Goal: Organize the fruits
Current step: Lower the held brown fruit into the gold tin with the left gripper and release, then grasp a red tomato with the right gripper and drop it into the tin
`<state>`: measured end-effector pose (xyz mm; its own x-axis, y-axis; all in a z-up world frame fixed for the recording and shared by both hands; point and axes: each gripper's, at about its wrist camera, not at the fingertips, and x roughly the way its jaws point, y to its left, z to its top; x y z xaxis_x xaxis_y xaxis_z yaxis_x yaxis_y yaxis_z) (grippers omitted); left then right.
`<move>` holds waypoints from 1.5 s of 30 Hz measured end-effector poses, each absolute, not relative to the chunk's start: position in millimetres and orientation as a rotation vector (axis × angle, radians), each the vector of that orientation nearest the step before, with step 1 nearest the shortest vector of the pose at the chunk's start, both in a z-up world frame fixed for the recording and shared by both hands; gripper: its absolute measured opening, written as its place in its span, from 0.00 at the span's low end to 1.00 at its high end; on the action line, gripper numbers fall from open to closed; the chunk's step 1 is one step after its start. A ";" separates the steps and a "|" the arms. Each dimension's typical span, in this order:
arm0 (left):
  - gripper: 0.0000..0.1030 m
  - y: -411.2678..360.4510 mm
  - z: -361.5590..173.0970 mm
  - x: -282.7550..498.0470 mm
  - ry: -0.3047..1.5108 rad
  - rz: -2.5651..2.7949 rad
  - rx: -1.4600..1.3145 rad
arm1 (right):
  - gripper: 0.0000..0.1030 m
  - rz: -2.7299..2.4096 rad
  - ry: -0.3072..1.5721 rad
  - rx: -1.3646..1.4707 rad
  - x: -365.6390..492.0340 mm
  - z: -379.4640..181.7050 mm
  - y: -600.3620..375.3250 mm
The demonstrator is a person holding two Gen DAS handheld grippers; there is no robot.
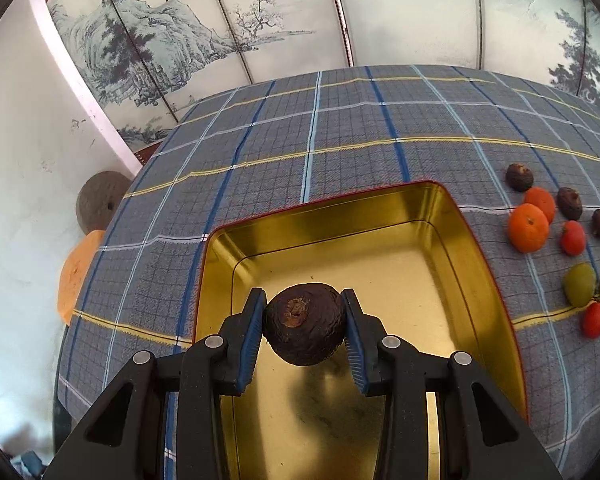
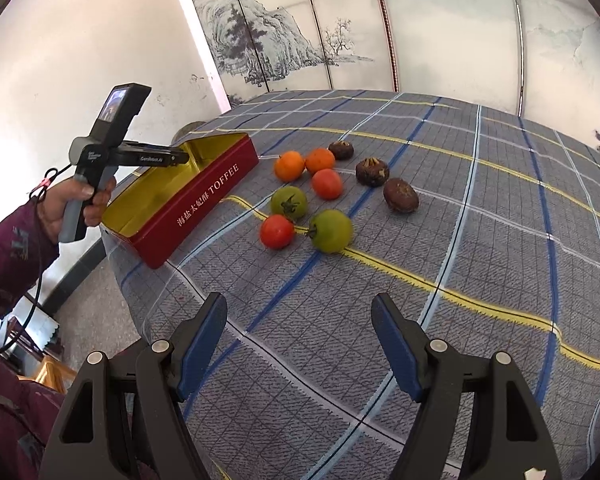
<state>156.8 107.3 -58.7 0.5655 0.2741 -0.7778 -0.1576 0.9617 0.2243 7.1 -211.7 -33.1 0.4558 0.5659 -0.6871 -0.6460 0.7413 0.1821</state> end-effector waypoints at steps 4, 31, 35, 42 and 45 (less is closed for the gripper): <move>0.38 113.6 -59.2 167.7 0.934 0.277 0.156 | 0.70 0.754 0.811 -0.122 7.6 -34.6 -207.6; 0.58 132.3 -60.7 170.4 0.958 0.256 0.047 | 0.74 0.831 0.837 -0.140 13.0 -39.4 -178.0; 0.62 116.1 -35.9 133.3 0.869 0.230 -0.042 | 0.74 0.867 0.844 -0.147 19.6 -37.9 -163.3; 0.72 86.7 -16.8 57.2 0.746 0.231 -0.144 | 0.68 0.894 0.881 -0.111 43.1 -43.7 -144.6; 0.72 68.8 -16.2 27.3 0.731 0.232 -0.131 | 0.61 0.891 0.902 -0.108 52.6 -47.1 -137.5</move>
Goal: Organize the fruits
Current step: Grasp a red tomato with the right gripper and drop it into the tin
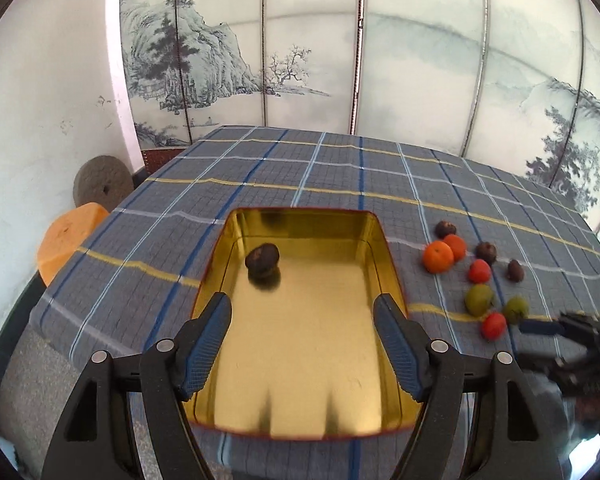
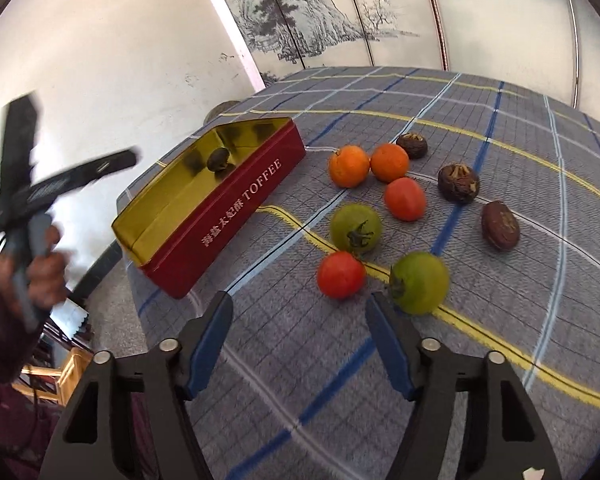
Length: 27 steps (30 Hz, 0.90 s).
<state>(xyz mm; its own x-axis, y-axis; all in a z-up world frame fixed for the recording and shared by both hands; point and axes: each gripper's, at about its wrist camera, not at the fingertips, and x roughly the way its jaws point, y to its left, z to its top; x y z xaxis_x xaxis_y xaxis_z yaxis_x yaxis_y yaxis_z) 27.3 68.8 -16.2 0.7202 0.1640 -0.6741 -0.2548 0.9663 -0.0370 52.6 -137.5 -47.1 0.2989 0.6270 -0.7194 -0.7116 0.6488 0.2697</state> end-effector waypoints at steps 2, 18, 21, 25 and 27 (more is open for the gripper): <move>0.72 60.4 -16.3 11.5 0.730 0.226 -0.118 | 0.58 0.884 0.903 -0.125 56.4 -48.3 -131.7; 0.72 42.4 -40.0 -31.5 0.831 0.216 -0.146 | 0.27 0.798 0.926 -0.278 73.9 -58.9 -111.2; 0.72 42.4 -39.7 -32.1 0.834 0.215 -0.151 | 0.27 0.798 0.920 -0.274 68.9 -56.5 -113.2; 0.72 39.7 -38.7 -36.9 0.828 0.212 -0.139 | 0.27 0.837 0.882 -0.259 56.9 -40.7 -111.0; 0.72 40.3 -37.3 -39.4 0.819 0.218 -0.126 | 0.27 0.866 0.861 -0.270 50.9 -28.9 -102.1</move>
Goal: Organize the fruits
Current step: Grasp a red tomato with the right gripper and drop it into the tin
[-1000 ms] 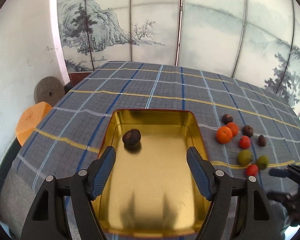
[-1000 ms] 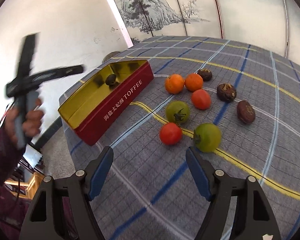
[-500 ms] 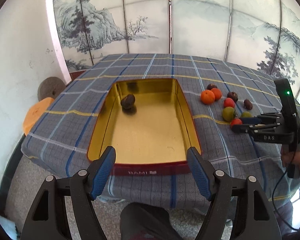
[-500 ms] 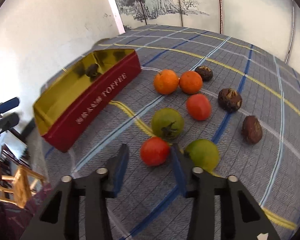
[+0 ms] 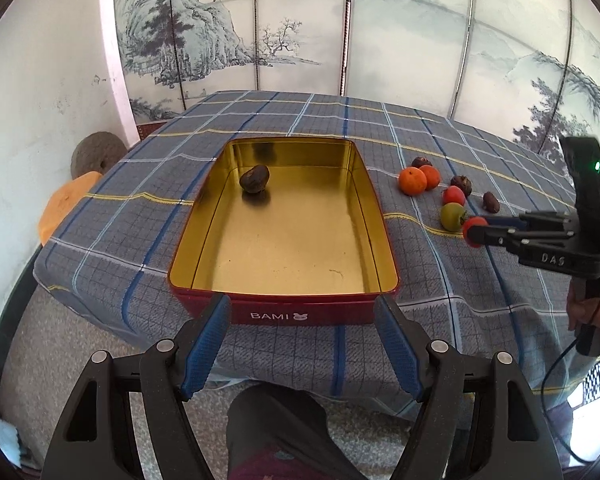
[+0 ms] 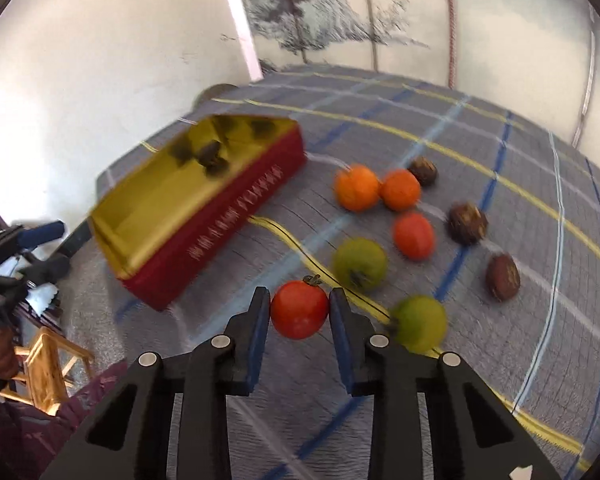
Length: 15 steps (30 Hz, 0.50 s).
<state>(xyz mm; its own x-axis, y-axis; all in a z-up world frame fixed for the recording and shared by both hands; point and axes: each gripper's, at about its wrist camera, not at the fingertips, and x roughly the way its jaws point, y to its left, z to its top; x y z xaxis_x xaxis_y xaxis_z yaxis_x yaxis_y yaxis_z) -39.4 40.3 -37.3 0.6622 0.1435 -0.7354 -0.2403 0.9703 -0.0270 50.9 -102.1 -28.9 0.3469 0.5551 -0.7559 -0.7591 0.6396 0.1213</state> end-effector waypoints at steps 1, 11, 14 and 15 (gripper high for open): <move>0.72 40.6 -36.6 -41.3 0.814 0.219 -0.122 | 0.27 0.891 0.851 -0.277 48.0 -22.5 -95.3; 0.72 51.4 -29.6 -51.5 0.809 0.275 -0.124 | 0.27 1.114 0.839 -0.362 48.8 -7.1 31.8; 0.72 60.2 -29.9 -55.0 0.817 0.297 -0.145 | 0.27 1.133 0.881 -0.388 52.6 -20.2 67.5; 0.72 62.8 -30.4 -56.0 0.821 0.305 -0.149 | 0.27 1.135 0.891 -0.396 52.0 -23.1 76.6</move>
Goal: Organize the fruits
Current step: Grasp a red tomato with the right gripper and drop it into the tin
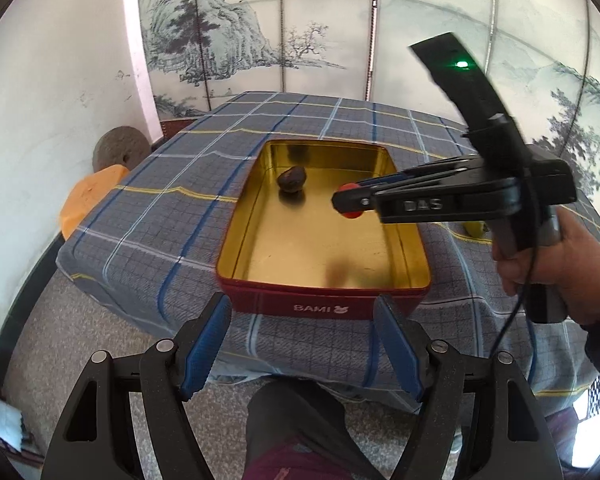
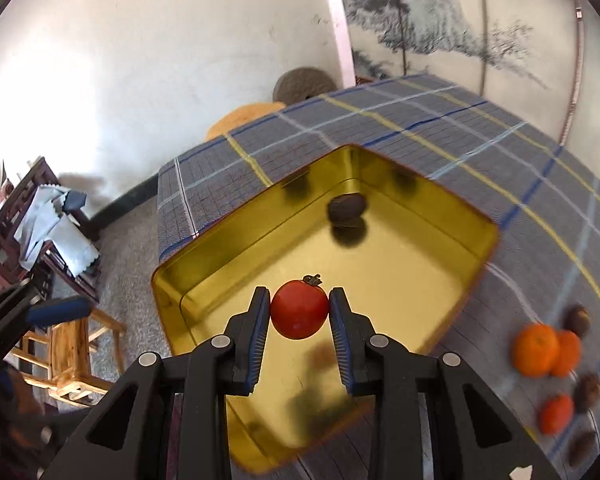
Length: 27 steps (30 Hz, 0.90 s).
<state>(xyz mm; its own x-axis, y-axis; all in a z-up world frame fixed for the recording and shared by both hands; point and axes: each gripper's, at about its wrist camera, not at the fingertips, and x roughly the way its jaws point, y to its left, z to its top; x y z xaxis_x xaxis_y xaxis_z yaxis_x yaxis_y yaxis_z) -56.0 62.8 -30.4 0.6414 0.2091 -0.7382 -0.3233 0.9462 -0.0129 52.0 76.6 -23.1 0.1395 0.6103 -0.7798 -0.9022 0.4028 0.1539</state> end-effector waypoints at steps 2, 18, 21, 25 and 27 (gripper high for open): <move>0.72 67.5 -32.1 -58.8 0.826 0.319 -0.156 | 0.27 1.140 0.905 -0.414 50.4 -28.6 92.2; 0.72 79.5 -48.6 -63.4 0.875 0.363 -0.154 | 0.29 1.102 0.942 -0.395 63.4 -33.8 153.7; 0.72 79.5 -51.2 -64.3 0.887 0.363 -0.156 | 0.29 1.120 0.916 -0.343 63.2 -24.7 154.5; 0.73 79.5 -54.0 -63.9 0.900 0.363 -0.145 | 0.32 1.133 0.881 -0.309 59.0 -14.7 148.1; 0.73 78.5 -54.6 -63.9 0.905 0.362 -0.140 | 0.37 1.139 0.858 -0.284 56.4 -7.9 138.5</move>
